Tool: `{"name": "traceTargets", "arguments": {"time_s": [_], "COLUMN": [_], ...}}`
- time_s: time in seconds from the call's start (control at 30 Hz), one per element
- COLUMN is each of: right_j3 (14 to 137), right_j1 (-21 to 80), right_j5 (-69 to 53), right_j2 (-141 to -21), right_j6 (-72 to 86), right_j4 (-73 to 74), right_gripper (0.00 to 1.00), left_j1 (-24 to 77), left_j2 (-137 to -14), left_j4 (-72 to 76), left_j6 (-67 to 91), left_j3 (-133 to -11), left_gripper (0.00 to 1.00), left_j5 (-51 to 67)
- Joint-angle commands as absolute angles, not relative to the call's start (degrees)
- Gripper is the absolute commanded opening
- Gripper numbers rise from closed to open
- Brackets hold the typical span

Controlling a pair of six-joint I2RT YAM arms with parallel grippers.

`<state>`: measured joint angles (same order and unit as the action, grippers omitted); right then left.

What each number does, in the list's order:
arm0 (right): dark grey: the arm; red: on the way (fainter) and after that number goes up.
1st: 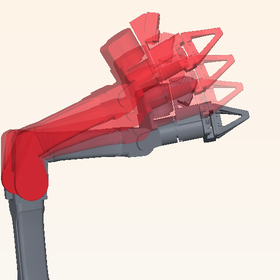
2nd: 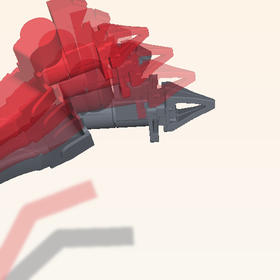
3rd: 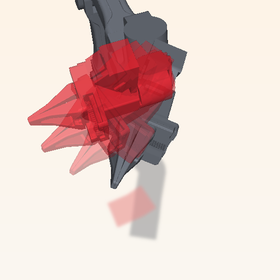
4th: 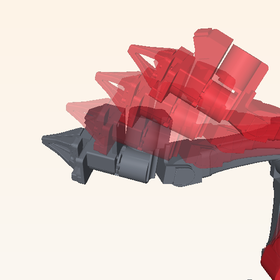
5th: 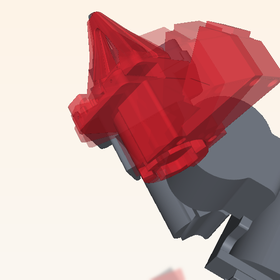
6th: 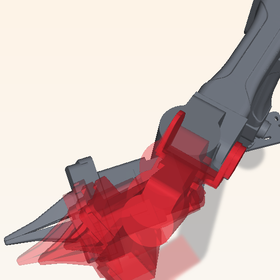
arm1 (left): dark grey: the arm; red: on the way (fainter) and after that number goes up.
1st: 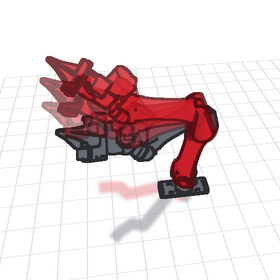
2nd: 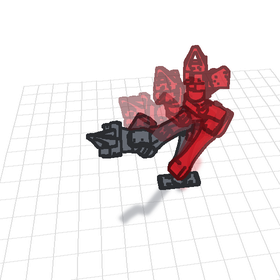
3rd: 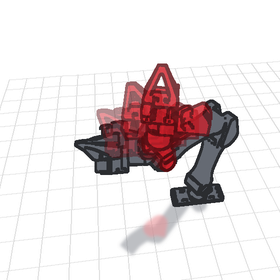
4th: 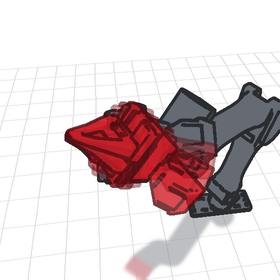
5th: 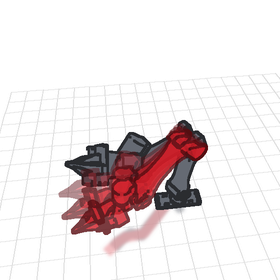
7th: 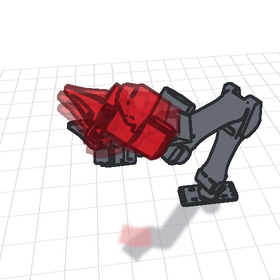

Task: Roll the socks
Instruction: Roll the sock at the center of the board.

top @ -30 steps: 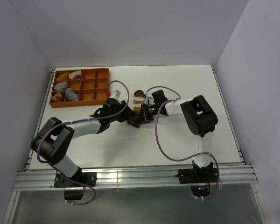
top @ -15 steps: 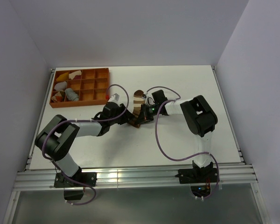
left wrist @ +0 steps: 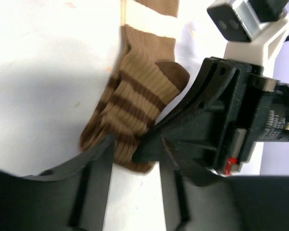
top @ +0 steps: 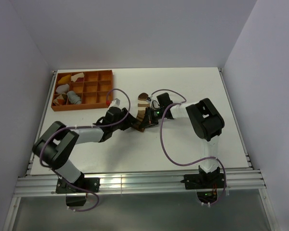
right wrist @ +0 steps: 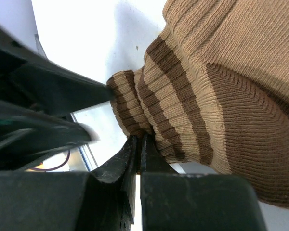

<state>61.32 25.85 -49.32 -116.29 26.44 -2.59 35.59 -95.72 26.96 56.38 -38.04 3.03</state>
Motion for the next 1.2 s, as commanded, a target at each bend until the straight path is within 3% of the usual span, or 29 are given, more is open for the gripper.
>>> {"name": "traceTargets", "arguments": {"time_s": [0.0,0.13,0.23,0.83,1.17], "right_j3": [58.5,58.4,58.4,58.0,57.7], "right_j1": [26.5,26.5,26.5,26.5,26.5], "right_j5": [-40.2,-40.3,-40.7,-41.0,-41.1], "right_j2": [-119.7,-119.5,-119.7,-119.5,-119.7], "right_j6": [24.4,24.7,24.9,25.0,24.7], "right_j4": [1.2,0.6,0.3,0.2,0.2], "right_gripper": [0.00,0.00,0.00,0.00,0.00], "left_j1": [36.1,36.1,36.1,36.0,35.8], "left_j2": [-86.8,-84.2,-84.8,-95.4,-99.6], "left_j4": [14.4,9.4,11.8,22.2,22.8], "left_j6": [60.7,65.5,67.7,68.0,66.6], "left_j3": [-37.3,-37.5,-35.5,-34.1,-35.7], "left_gripper": [0.48,0.67,0.71,0.54,0.49], "left_j5": [-6.0,-7.3,-5.6,-3.2,-3.3]}}
